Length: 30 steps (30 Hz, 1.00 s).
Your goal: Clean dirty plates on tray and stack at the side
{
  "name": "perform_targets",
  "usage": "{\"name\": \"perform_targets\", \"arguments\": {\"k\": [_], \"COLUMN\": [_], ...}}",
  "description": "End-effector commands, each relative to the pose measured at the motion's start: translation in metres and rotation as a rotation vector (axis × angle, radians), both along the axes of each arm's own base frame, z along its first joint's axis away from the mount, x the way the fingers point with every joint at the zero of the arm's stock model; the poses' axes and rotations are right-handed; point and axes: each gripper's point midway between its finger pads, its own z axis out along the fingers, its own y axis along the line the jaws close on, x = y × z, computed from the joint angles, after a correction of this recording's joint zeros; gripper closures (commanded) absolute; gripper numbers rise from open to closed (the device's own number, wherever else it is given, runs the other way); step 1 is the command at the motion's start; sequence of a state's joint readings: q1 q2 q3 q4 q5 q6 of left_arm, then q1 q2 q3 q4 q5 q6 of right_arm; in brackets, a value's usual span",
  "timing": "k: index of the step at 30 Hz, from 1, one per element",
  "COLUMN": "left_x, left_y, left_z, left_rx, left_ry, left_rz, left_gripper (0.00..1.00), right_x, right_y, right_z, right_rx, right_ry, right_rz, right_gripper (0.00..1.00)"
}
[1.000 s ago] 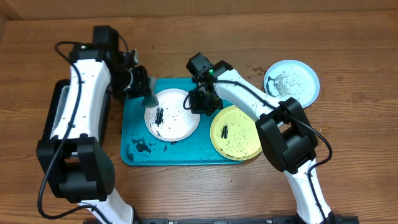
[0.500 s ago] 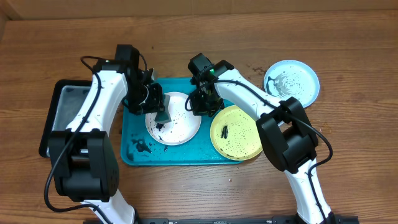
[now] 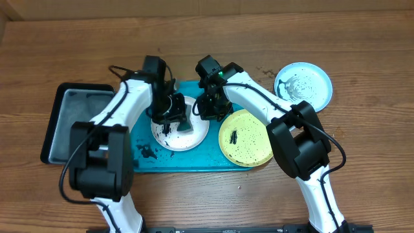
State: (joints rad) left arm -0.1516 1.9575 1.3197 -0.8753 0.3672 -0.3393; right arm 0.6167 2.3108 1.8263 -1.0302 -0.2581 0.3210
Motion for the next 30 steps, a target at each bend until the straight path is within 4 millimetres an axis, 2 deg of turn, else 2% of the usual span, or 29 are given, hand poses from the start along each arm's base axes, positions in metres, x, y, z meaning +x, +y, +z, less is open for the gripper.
{"name": "perform_targets", "arguments": {"k": [1, 9, 12, 16, 18, 20, 22, 24, 27, 30], "left_x": [-0.01, -0.026, -0.028, -0.023, -0.014, -0.004, 0.008, 0.019, 0.029, 0.03], "left_y": [0.025, 0.097, 0.124, 0.137, 0.133, 0.121, 0.093, 0.056, 0.009, 0.004], "left_z": [-0.022, -0.036, -0.027, -0.008, 0.003, 0.012, 0.016, 0.021, 0.026, 0.021], "left_rx": [0.158, 0.572, 0.725, 0.806, 0.789, 0.721, 0.553, 0.343, 0.072, 0.064], "left_ry": [0.081, 0.131, 0.126, 0.124, 0.111, 0.096, 0.078, 0.049, 0.019, 0.02], "left_rz": [0.105, 0.125, 0.115, 0.106, 0.113, 0.124, 0.099, 0.042, 0.016, 0.034], "left_gripper": [0.96, 0.96, 0.96, 0.96, 0.96, 0.96, 0.96, 0.96, 0.96, 0.96], "right_x": [-0.004, -0.006, -0.007, -0.007, -0.007, -0.007, -0.007, -0.007, -0.007, -0.007], "right_y": [-0.006, -0.008, -0.009, -0.008, -0.008, -0.008, -0.008, -0.008, -0.008, -0.008], "right_z": [-0.009, -0.01, -0.01, -0.01, -0.01, -0.01, -0.01, -0.01, -0.01, -0.01], "right_rx": [-0.03, -0.037, -0.039, -0.039, -0.039, -0.039, -0.039, -0.039, -0.039, -0.038], "right_ry": [0.015, 0.023, 0.027, 0.027, 0.027, 0.026, 0.026, 0.026, 0.026, 0.025], "right_rz": [-0.006, -0.006, -0.006, -0.006, -0.006, -0.006, -0.006, -0.006, -0.006, -0.006], "right_gripper": [0.96, 0.96, 0.96, 0.96, 0.96, 0.96, 0.96, 0.96, 0.96, 0.96]}}
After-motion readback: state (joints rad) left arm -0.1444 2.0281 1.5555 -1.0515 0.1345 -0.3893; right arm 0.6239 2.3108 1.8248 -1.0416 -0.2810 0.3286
